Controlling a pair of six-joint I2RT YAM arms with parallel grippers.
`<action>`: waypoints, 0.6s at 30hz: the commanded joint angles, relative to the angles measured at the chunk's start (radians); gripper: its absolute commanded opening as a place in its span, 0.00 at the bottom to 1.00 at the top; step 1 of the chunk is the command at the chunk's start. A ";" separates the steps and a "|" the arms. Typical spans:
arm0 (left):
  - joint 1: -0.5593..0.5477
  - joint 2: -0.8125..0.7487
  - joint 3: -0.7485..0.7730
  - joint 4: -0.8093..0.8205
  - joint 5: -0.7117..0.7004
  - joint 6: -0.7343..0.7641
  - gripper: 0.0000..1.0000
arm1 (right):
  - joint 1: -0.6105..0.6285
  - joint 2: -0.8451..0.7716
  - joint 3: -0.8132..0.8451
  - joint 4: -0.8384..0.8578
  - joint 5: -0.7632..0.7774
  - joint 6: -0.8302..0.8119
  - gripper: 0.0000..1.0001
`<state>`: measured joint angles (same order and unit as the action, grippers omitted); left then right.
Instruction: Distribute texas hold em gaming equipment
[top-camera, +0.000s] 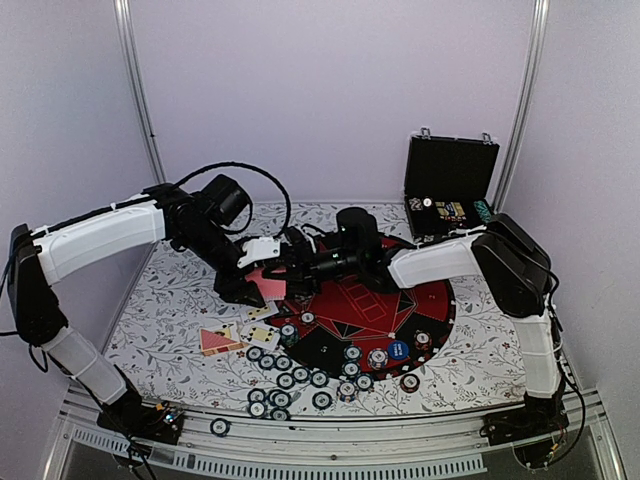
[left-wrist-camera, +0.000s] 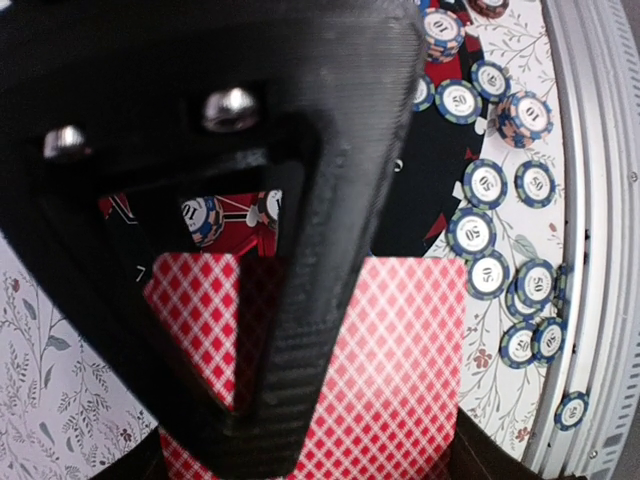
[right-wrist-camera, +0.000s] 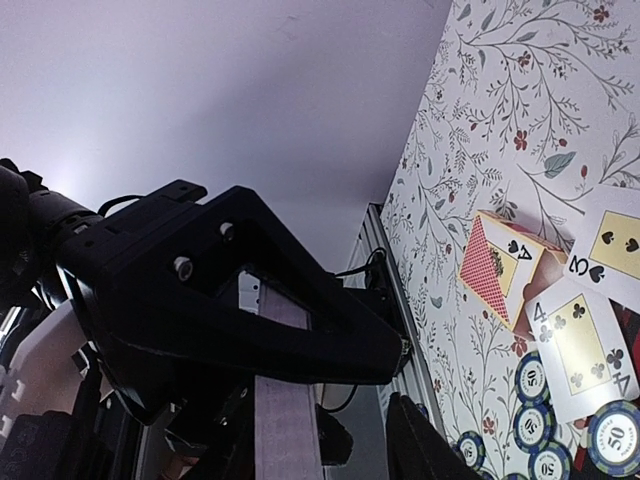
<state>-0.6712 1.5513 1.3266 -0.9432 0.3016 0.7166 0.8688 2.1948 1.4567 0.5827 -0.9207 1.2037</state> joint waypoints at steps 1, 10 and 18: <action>0.008 -0.032 0.003 0.015 0.023 -0.012 0.48 | -0.014 -0.061 -0.041 -0.020 0.019 -0.024 0.40; 0.023 -0.037 -0.001 0.014 0.033 -0.019 0.45 | -0.024 -0.097 -0.093 -0.017 0.020 -0.033 0.40; 0.027 -0.033 -0.015 0.014 0.026 -0.021 0.44 | -0.033 -0.124 -0.121 -0.017 0.022 -0.035 0.34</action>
<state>-0.6563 1.5501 1.3247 -0.9432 0.3065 0.7048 0.8497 2.1227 1.3609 0.5789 -0.9096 1.1851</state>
